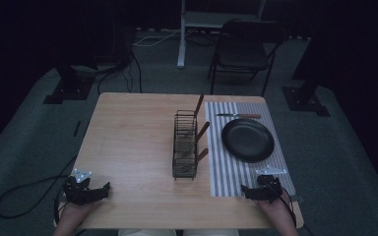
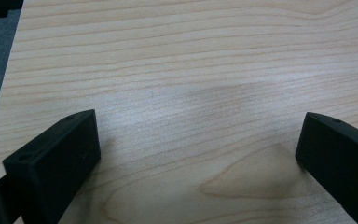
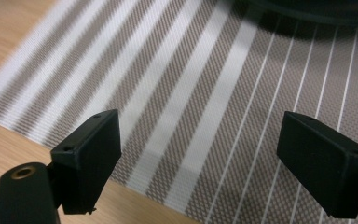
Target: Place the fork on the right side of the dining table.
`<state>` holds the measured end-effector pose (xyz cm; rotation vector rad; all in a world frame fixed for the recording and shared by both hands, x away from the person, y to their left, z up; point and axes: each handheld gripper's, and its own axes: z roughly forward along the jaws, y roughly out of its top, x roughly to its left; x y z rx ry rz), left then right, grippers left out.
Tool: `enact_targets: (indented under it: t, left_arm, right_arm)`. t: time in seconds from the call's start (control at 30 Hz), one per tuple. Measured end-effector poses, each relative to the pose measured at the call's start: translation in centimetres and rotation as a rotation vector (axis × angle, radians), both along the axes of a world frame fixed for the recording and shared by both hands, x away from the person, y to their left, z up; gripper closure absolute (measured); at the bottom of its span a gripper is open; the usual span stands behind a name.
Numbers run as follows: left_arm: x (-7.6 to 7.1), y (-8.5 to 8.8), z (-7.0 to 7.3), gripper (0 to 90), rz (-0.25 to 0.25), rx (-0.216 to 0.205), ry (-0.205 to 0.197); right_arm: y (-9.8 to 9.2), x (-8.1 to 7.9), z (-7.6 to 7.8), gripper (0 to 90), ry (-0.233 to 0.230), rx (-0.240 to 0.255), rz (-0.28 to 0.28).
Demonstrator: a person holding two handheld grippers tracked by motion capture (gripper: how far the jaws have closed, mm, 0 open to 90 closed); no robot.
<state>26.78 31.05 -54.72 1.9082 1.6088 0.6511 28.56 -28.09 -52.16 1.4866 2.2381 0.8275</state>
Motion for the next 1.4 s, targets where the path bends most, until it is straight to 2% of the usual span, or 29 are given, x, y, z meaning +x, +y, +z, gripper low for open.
enact_targets:
  t: [0.3,0.5,0.7,1.07,1.4]
  left_arm:
    - [0.0,0.0,0.0,0.0,0.0,0.0,0.0]
    - [0.0,0.0,0.0,0.0,0.0,0.0,0.0]
    - [0.0,0.0,0.0,0.0,0.0,0.0,0.0]
    - [0.0,0.0,0.0,0.0,0.001,0.0,0.0]
    - [0.0,0.0,0.0,0.0,0.0,0.0,0.0]
  right_arm:
    - [0.2,1.7,3.2,13.5,-0.05,0.046,0.005]
    - [0.5,3.4,5.2,13.5,-0.077,0.053,0.011]
    - [1.7,5.3,7.2,13.6,-0.105,0.052,0.037]
    - [4.1,8.1,10.6,13.6,-0.139,0.087,0.083]
    - [5.6,10.9,14.3,14.5,-0.174,0.125,0.099]
